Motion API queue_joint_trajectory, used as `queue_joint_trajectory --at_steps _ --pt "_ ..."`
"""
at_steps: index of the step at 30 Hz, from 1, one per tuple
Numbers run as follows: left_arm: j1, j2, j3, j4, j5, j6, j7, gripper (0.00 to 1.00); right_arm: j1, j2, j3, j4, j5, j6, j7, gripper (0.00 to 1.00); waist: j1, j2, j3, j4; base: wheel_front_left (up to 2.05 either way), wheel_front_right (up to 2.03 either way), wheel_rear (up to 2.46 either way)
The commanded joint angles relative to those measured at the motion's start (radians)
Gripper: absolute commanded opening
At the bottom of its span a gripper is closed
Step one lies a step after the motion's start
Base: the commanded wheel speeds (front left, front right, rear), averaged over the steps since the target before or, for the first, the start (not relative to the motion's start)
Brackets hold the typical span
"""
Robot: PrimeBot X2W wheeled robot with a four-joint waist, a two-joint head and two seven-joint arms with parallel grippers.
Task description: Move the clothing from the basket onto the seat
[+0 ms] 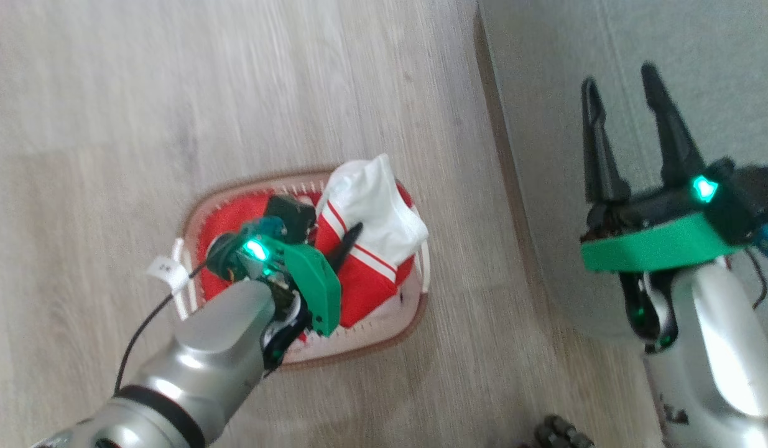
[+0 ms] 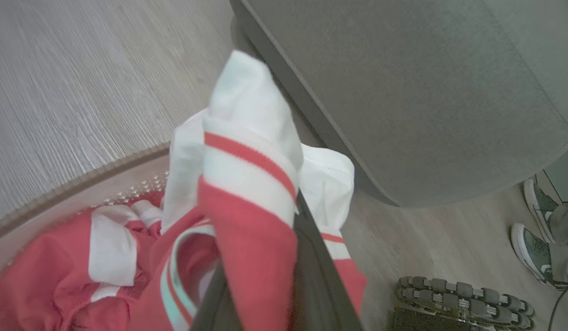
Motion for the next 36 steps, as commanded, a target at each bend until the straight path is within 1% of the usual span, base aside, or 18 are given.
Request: queue_joint_trajectory --at_steps 1,3,8,14,15,21,28,36 --pt "0.008 0.018 0.011 -0.039 -0.007 0.001 -0.023 0.0 0.037 -0.014 0.013 -0.023 0.01 0.0 -0.006 1.0 0.0001 -0.0001 -0.115 0.049 0.0 0.0 0.0" --pt "0.023 0.031 0.01 -0.078 -0.015 0.001 -0.046 0.0 0.073 -0.022 0.012 -0.013 0.015 0.0 -0.006 1.0 0.0001 -0.0001 -0.179 0.069 0.0 0.0 0.0" --pt "0.038 0.055 0.036 -0.164 -0.018 0.012 -0.072 0.0 0.127 -0.032 0.016 -0.003 0.024 0.0 -0.006 1.0 0.0001 -0.0001 -0.262 0.097 0.0 0.0 0.0" --pt "0.046 0.094 0.068 -0.304 -0.009 0.061 -0.081 0.0 0.191 -0.036 0.031 0.003 0.033 0.0 -0.006 1.0 0.0001 -0.0001 -0.345 0.127 0.0 0.0 0.0" --pt "0.046 0.094 0.068 -0.304 -0.009 0.061 -0.081 0.0 0.191 -0.036 0.031 0.003 0.033 0.0 -0.006 1.0 0.0001 -0.0001 -0.345 0.127 0.0 0.0 0.0" --pt "0.032 0.136 0.096 -0.447 -0.011 0.112 -0.068 0.0 0.257 -0.036 0.06 0.01 0.045 0.0 -0.006 1.0 0.0001 -0.0001 -0.417 0.151 0.0 0.0 0.0" --pt "-0.002 0.178 0.116 -0.575 -0.011 0.156 -0.022 0.0 0.304 -0.036 0.119 0.018 0.06 0.0 -0.006 1.0 0.0001 -0.0001 -0.464 0.161 0.0 0.0 0.0" --pt "-0.034 0.192 0.138 -0.654 -0.016 0.193 0.006 0.0 0.319 -0.035 0.164 0.019 0.066 0.0 -0.006 1.0 0.0001 -0.0001 -0.462 0.16 0.0 0.0 0.0"
